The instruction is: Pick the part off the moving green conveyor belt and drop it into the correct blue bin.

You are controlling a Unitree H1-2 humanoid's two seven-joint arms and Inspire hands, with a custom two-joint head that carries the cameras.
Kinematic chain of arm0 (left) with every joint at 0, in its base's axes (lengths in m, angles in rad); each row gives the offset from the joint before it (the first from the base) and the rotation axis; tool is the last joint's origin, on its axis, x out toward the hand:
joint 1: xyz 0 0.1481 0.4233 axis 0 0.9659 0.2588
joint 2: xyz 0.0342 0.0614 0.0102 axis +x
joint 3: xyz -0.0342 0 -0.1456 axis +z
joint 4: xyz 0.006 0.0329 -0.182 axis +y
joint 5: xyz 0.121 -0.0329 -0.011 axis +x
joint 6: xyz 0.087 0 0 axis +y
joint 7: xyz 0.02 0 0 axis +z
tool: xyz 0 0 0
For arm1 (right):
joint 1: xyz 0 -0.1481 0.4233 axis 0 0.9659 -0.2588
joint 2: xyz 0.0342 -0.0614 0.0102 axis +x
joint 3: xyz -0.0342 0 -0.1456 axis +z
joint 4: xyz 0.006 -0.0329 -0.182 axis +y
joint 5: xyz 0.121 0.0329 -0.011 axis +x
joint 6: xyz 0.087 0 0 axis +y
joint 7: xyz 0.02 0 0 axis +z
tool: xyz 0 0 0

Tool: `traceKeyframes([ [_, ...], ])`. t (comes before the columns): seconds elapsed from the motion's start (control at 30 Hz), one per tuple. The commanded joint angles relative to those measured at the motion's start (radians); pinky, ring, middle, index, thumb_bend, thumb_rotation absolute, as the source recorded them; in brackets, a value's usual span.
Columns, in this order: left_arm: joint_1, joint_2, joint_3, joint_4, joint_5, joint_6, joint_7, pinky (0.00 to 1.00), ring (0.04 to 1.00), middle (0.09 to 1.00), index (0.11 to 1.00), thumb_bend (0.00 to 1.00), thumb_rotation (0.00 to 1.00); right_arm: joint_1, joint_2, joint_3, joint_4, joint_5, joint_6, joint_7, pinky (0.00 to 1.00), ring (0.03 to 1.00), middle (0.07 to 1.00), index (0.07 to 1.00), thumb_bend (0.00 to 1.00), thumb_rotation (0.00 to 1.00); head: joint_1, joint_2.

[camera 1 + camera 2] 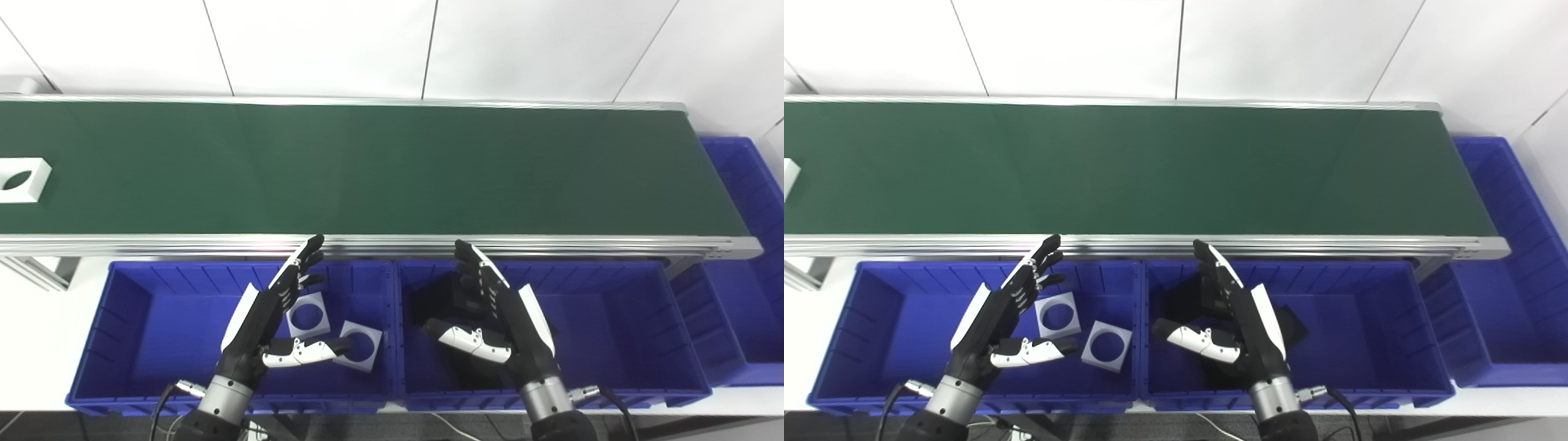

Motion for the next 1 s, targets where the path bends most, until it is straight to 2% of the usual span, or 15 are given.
traceKeyframes([
  [0.0,-0.003,-0.004,-0.003,-0.014,-0.017,-0.047,0.004,0.85,0.964,0.986,0.949,0.85,0.30,-0.003,0.004,0.002,-0.031,0.006,-0.041,-0.007,0.88,0.914,0.920,0.921,0.75,0.41,0.004,-0.009],
  [0.4,-0.004,-0.005,-0.003,0.008,0.006,-0.083,0.019,0.87,0.958,0.986,0.951,0.84,0.32,-0.005,-0.001,0.005,-0.008,0.001,-0.063,-0.013,0.88,0.921,0.924,0.929,0.75,0.45,0.006,-0.014],
  [0.6,-0.003,-0.006,-0.002,0.005,0.010,-0.073,0.020,0.87,0.960,0.984,0.947,0.85,0.32,-0.009,-0.002,0.007,0.001,-0.008,-0.072,-0.019,0.88,0.920,0.925,0.929,0.75,0.44,0.014,-0.023],
  [0.73,-0.002,-0.006,-0.003,0.021,0.017,-0.093,0.023,0.87,0.959,0.984,0.949,0.84,0.31,-0.009,-0.005,0.006,0.016,-0.009,-0.089,-0.024,0.87,0.916,0.926,0.928,0.74,0.44,0.034,-0.047],
  [0.77,-0.001,-0.006,-0.004,0.027,0.022,-0.098,0.024,0.87,0.957,0.984,0.949,0.84,0.33,-0.006,-0.005,0.007,0.021,-0.007,-0.095,-0.025,0.87,0.919,0.929,0.930,0.74,0.43,0.042,-0.079],
  [0.8,0.000,-0.006,-0.004,0.032,0.025,-0.101,0.025,0.87,0.957,0.984,0.949,0.84,0.33,-0.005,-0.005,0.007,0.024,-0.005,-0.099,-0.025,0.87,0.919,0.930,0.930,0.74,0.43,0.042,-0.079],
  [0.83,-0.001,-0.006,-0.004,0.042,0.027,-0.111,0.026,0.87,0.956,0.984,0.948,0.84,0.33,-0.003,-0.006,0.007,0.030,-0.004,-0.103,-0.026,0.87,0.921,0.931,0.931,0.74,0.43,0.047,-0.103],
  [0.97,-0.004,-0.006,-0.006,0.065,-0.003,-0.122,0.014,0.88,0.962,0.982,0.939,0.85,0.31,0.000,-0.006,0.008,0.033,0.004,-0.094,-0.026,0.87,0.921,0.933,0.929,0.74,0.41,0.049,-0.105],
])
